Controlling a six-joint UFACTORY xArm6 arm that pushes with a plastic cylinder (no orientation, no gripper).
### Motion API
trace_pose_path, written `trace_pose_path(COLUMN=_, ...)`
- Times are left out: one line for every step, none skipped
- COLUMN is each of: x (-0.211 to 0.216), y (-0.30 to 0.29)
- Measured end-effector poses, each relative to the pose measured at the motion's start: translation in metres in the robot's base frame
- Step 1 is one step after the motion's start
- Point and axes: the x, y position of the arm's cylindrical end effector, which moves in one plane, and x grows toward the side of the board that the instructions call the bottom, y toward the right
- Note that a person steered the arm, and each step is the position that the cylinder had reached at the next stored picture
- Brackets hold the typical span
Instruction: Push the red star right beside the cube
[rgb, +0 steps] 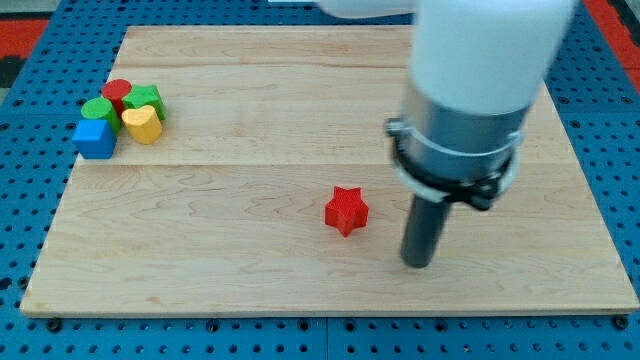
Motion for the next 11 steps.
trace_pose_path(x=-0.030, y=-0.036)
trace_pose_path(x=-0.055, y=-0.127)
trace_pose_path(x=-0.083, y=-0.224)
trace_pose_path(x=-0.089, y=-0.246)
trace_pose_path(x=-0.093, y=-0.247)
trace_pose_path(x=-0.103, y=-0.277)
trace_pose_path(x=-0.100, y=-0.287)
trace_pose_path(x=-0.092, y=-0.267)
trace_pose_path(x=-0.098, y=-0.247)
trace_pose_path(x=-0.111, y=-0.247)
trace_pose_path(x=-0.120, y=-0.253)
